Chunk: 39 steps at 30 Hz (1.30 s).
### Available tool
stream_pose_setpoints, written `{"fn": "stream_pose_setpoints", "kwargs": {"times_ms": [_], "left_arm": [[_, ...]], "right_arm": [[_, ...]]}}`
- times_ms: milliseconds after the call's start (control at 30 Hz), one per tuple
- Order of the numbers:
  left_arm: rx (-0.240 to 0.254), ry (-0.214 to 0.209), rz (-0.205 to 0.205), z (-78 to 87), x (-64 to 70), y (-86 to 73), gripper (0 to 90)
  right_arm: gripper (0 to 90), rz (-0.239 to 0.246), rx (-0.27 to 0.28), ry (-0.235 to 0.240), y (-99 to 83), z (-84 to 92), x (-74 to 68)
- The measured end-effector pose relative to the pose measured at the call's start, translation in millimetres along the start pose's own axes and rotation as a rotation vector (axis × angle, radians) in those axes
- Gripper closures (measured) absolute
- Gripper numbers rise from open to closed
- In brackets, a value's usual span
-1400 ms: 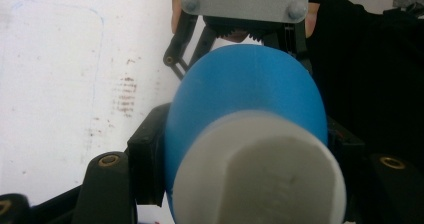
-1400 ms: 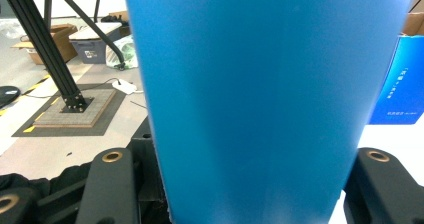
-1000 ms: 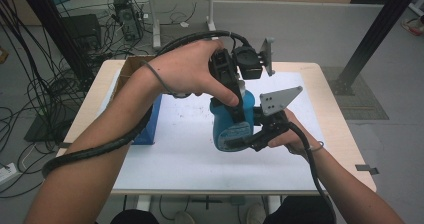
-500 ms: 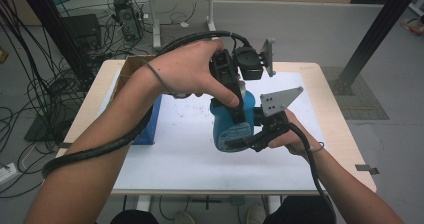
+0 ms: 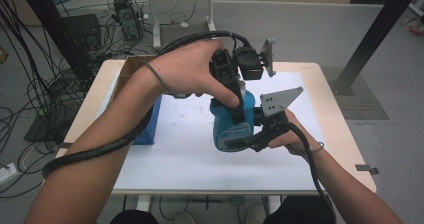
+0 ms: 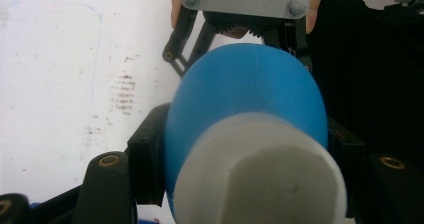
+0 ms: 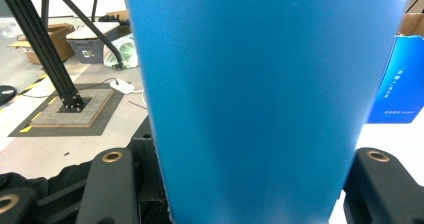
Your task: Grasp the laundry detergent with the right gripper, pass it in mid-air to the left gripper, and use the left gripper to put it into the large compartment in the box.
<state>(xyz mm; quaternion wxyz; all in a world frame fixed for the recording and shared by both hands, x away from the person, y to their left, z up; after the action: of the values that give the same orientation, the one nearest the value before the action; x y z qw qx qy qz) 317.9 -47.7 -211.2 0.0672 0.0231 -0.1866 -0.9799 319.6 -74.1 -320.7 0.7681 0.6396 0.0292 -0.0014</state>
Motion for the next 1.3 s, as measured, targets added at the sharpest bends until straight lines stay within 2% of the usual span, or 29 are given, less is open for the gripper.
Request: {"fn": "stream_pose_setpoints", "kwargs": {"times_ms": [1300], "left_arm": [[-0.006,-0.005,-0.003,-0.8,-2.4,-3.0,37.1]], "right_arm": [[40.4,-0.004,-0.002,0.000,-1.4,-2.0,1.9]]}}
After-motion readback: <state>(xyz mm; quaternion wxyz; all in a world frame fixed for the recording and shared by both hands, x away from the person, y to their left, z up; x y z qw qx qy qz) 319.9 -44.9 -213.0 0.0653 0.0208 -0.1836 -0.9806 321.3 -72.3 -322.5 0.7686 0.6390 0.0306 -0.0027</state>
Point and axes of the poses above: each handheld gripper's, and its own axes: z roughly backward along the jaws, y roughly out of its top, x roughly to its right, the point moved 10 cm from there along -z, roughly forward along the jaws, and after that the axes turned 8 degrees about x, right-handed, at the moved point
